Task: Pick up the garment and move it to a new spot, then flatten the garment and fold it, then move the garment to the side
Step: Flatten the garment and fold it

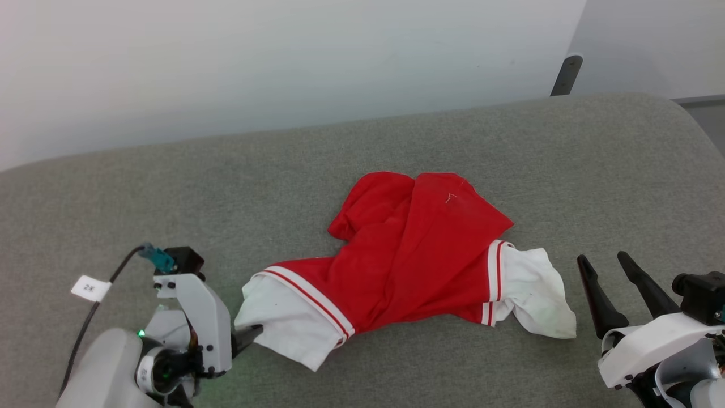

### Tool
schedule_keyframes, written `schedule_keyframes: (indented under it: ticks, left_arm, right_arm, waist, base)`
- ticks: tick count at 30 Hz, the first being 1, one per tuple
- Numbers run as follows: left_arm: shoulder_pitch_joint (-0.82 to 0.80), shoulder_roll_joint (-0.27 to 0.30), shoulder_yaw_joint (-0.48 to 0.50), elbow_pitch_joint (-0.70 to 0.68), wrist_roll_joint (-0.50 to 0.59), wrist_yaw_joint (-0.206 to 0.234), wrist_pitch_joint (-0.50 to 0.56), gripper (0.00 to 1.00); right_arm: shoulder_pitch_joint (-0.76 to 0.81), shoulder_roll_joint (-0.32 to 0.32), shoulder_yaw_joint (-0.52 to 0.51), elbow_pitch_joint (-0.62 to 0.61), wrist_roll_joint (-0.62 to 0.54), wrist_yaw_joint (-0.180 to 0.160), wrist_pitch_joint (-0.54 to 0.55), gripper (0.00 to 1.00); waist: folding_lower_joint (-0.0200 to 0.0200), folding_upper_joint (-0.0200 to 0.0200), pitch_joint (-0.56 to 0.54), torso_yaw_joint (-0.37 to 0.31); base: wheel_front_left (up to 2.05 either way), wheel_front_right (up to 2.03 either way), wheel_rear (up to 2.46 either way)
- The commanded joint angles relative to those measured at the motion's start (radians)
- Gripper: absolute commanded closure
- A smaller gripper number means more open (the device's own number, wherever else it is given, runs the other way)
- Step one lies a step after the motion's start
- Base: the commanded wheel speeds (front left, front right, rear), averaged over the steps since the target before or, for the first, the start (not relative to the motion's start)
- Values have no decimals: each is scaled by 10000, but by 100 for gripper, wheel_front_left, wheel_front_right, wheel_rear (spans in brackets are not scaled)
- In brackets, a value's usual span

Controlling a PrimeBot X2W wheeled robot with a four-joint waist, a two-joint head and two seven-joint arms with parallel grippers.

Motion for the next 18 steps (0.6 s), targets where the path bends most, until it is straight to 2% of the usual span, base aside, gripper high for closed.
schedule_keyframes:
  ticks: [1, 2, 3, 10, 18]
  left_arm:
    - [-163, -51, 29, 122, -70, -79, -44, 91]
    - [-163, -51, 29, 122, -70, -79, -44, 91]
    - [-201, -66, 5, 188, -102, -104, -59, 100]
    - [-539, -62, 302, 391, -559, -172, -107, 100]
    - [-1299, 147, 911, -33, -803, 72, -484, 100]
  right_arm:
    - [-151, 2, -31, -37, -14, -7, -37, 0]
    - [-151, 2, -31, -37, -14, -7, -37, 0]
    - [-161, 0, -45, -38, -14, -7, -45, 0]
    - [-102, -1, -149, -65, 48, -7, -104, 0]
    - [-93, -11, -240, -125, 48, -7, -123, 0]
  waist:
    - [0, -1, 52, 8]
    - [0, -1, 52, 8]
    - [0, -1, 74, 15]
    - [0, -1, 212, 103]
    - [0, -1, 388, 242]
  base:
    - [0, 0, 0]
    - [0, 0, 0]
    - [0, 0, 0]
    - [0, 0, 0]
    - [0, 0, 0]
